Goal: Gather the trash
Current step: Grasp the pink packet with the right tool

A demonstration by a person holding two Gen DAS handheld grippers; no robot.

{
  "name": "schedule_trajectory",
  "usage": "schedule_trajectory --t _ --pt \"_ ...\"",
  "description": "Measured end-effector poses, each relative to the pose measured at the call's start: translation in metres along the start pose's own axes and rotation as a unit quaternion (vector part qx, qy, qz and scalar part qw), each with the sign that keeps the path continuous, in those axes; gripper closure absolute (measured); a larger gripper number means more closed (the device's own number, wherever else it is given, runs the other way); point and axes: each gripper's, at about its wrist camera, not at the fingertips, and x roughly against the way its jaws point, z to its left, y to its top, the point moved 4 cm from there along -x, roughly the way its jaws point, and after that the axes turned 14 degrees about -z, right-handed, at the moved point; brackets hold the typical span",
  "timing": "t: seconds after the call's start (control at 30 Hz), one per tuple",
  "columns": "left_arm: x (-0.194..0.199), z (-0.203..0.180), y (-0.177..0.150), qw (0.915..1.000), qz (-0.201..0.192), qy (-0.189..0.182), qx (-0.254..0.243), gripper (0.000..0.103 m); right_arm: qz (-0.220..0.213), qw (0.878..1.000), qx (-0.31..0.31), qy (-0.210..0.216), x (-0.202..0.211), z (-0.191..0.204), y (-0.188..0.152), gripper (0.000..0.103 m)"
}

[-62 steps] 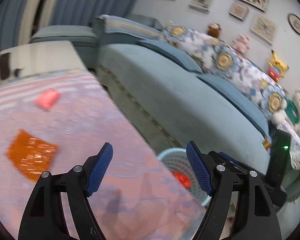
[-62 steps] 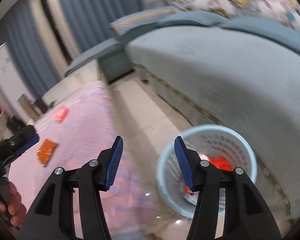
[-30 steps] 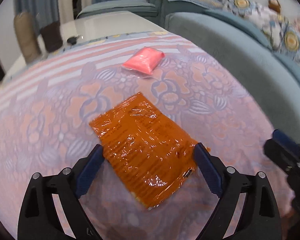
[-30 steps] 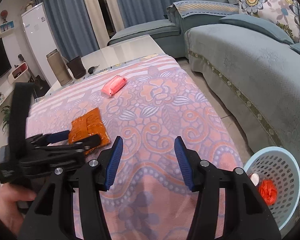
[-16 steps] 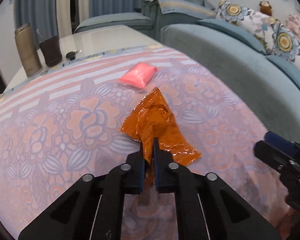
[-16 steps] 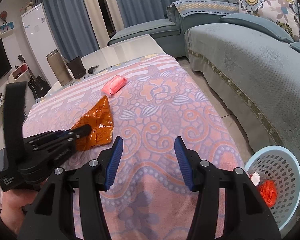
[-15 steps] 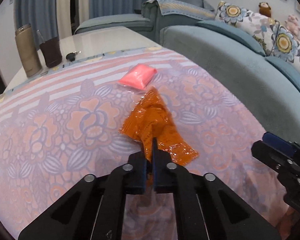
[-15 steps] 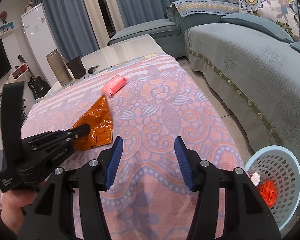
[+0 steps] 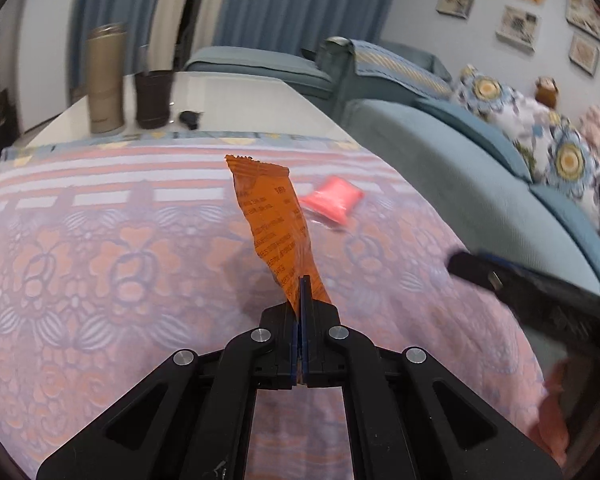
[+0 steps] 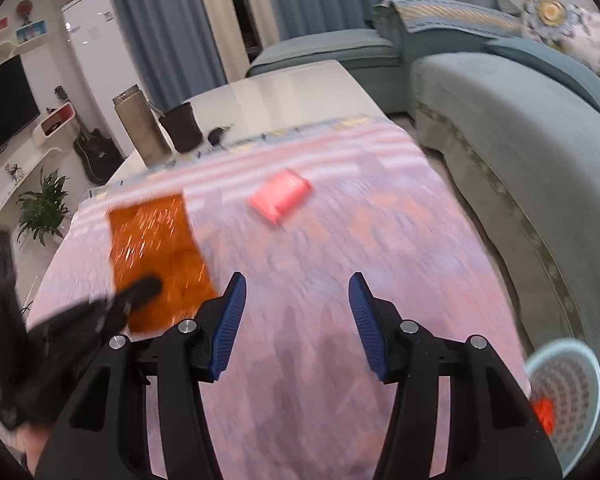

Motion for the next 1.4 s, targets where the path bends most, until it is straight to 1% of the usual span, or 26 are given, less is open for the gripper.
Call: schedule_trajectory --t 0.07,0.17,0.2,0.27,0.37,0.4,0.47,0.53,0.6,0.67,0.73,0.83,0.87,0.9,0.93,0.97,1.07,1.17,1.27,1.33,1.4 --pt "-0.001 0.012 0.0 0.9999 -0.002 0.012 0.011 0.103 -0.007 1.0 0.007 0.009 -0.025 0.01 0.01 0.058" --pt "-0.002 0.022 -0.002 0.9996 -0.006 0.013 0.023 0.103 -0.003 1.0 0.005 0.017 -0.063 0.021 0.02 0.059" --pt "-0.001 0.026 -0.002 0.9994 -0.005 0.008 0.032 0.103 0.006 1.0 -0.001 0.022 -0.075 0.024 0.021 0.059" --pt "-0.001 0.031 -0.001 0.9987 -0.007 -0.001 0.05 0.103 0.038 0.999 -0.014 0.011 -0.101 0.025 0.018 0.059" --pt "-0.002 0.038 -0.002 0.9975 -0.006 -0.009 0.07 0.103 0.067 0.998 -0.022 -0.003 -0.124 0.023 0.009 0.059" --pt "-0.002 0.039 -0.003 0.997 -0.006 -0.012 0.076 0.103 0.066 0.998 -0.017 -0.009 -0.127 0.024 0.01 0.059" --pt "-0.003 0.041 -0.004 0.9963 -0.004 -0.017 0.084 0.103 0.064 0.998 -0.02 0.001 -0.132 0.027 0.014 0.059" --pt "-0.002 0.041 -0.004 0.996 -0.004 -0.021 0.087 0.103 0.071 0.997 -0.025 -0.003 -0.143 0.028 0.015 0.058" --pt "-0.002 0.041 -0.005 0.996 -0.005 -0.021 0.087 0.103 0.069 0.997 -0.026 -0.009 -0.151 0.03 0.019 0.053" --pt "-0.002 0.041 -0.005 0.9959 -0.005 -0.024 0.088 0.103 0.07 0.997 -0.037 -0.008 -0.157 0.032 0.023 0.04" --pt "-0.001 0.043 -0.005 0.9956 -0.005 -0.025 0.09 0.103 0.068 0.996 -0.048 -0.012 -0.165 0.034 0.028 0.038" --pt "-0.001 0.044 -0.006 0.9953 -0.005 -0.026 0.093 0.103 0.062 0.997 -0.035 -0.033 -0.176 0.037 0.032 0.04" --pt "-0.001 0.043 -0.006 0.9953 -0.005 -0.027 0.093 0.103 0.061 0.997 -0.03 -0.041 -0.178 0.038 0.033 0.048" --pt "-0.001 0.043 -0.006 0.9953 -0.005 -0.027 0.092 0.103 0.061 0.996 -0.025 -0.053 -0.18 0.038 0.034 0.053" --pt "-0.001 0.043 -0.006 0.9954 -0.005 -0.028 0.092 0.103 0.059 0.996 -0.021 -0.066 -0.181 0.037 0.034 0.065" --pt "-0.001 0.043 -0.006 0.9954 -0.005 -0.028 0.092 0.103 0.059 0.996 -0.021 -0.068 -0.18 0.036 0.033 0.066" --pt "-0.001 0.043 -0.005 0.9952 -0.008 -0.03 0.092 0.103 0.055 0.997 -0.027 -0.056 -0.174 0.035 0.031 0.069" --pt "0.001 0.042 -0.004 0.9958 -0.013 -0.027 0.086 0.103 0.052 0.997 -0.029 -0.05 -0.157 0.034 0.023 0.069" --pt "0.006 0.036 -0.003 0.9966 -0.017 -0.03 0.075 0.103 0.047 0.997 -0.029 -0.046 -0.128 0.03 0.011 0.069" --pt "0.009 0.031 -0.003 0.9959 -0.014 -0.042 0.079 0.103 0.04 0.998 -0.023 -0.049 -0.102 0.024 0.002 0.069" --pt "0.018 0.017 -0.002 0.9962 -0.014 -0.051 0.069 0.103 0.037 0.998 -0.022 -0.047 -0.081 0.019 -0.004 0.069"
